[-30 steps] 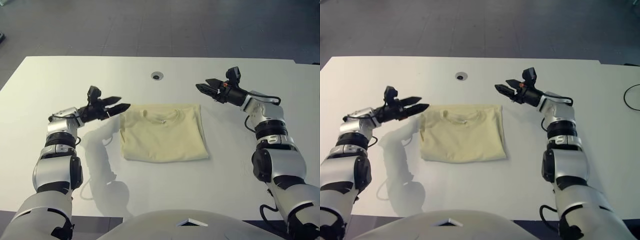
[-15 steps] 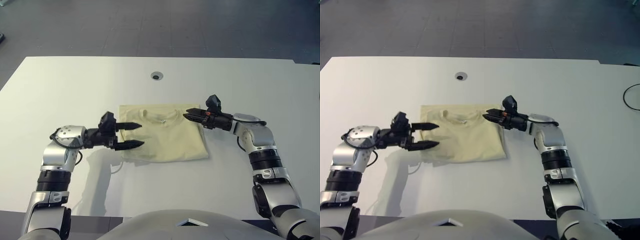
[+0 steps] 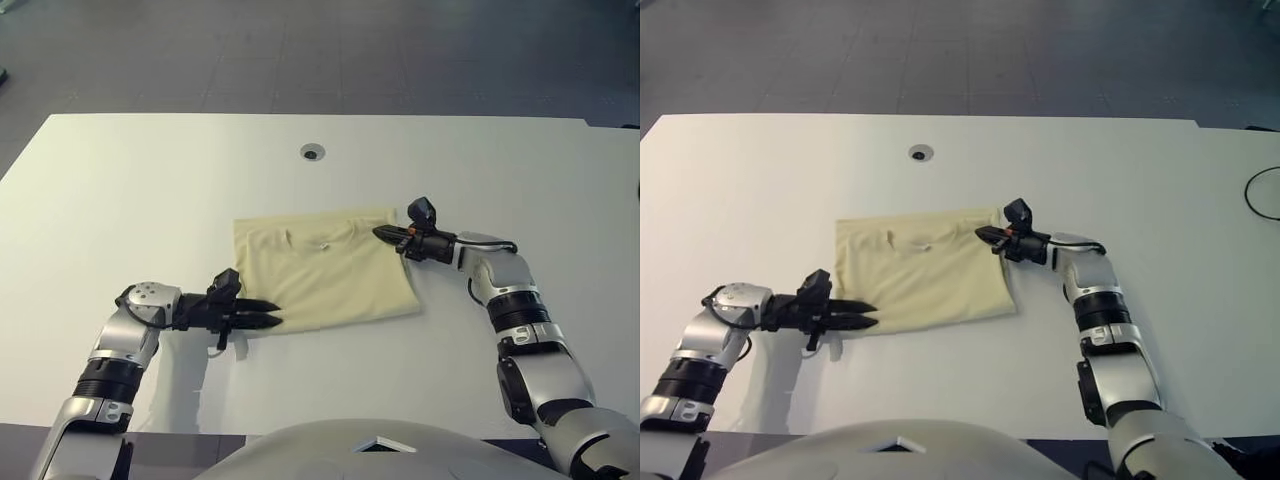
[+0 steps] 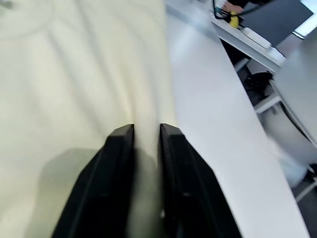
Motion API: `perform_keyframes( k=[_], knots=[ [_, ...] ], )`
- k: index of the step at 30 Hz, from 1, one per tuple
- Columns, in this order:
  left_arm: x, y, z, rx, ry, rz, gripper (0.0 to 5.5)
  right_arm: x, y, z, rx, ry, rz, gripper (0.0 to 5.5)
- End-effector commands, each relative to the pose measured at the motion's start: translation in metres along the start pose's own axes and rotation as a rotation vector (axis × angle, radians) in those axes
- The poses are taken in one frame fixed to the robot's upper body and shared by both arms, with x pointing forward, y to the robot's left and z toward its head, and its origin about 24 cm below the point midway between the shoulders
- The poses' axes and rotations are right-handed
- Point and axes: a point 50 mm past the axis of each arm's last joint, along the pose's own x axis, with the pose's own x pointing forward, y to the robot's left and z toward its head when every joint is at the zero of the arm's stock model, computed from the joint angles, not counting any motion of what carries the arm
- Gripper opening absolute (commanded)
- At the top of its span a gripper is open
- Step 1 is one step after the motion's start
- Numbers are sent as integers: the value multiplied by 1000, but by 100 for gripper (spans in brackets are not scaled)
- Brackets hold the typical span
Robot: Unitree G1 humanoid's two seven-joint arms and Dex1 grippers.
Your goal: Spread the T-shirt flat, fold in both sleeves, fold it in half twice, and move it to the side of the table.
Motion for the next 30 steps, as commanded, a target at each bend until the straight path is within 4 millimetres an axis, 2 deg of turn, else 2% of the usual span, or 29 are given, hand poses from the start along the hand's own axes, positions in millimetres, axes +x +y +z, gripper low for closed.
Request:
perform_keyframes(
  k=[1,5,10,11,15,20,25,30],
  knots=[
    [-14,-12,-31,-145,113,11,26,-5,-10,-3,38,-1,-53,0],
    [-12,-13,-31,-145,115,-22,16,-5,-7,4,62,-56,-25,0],
    [-8,-15,-14,-61,73,-40,16,-12,10,13,40,-94,88,0],
    [-6,-15,-8,-36,58,-36,54,-16,17,16,32,-107,127,0],
    [-3,-19,16,49,-24,-42,126,-36,40,26,15,-148,214,0],
    [-24,-32,41,109,-67,-45,210,-64,58,35,-27,-163,221,0],
    [-45,-32,67,196,-87,45,293,-86,81,26,-132,-45,275,0],
    [-43,-13,80,283,-95,192,378,-96,95,15,-244,73,335,0]
  ],
)
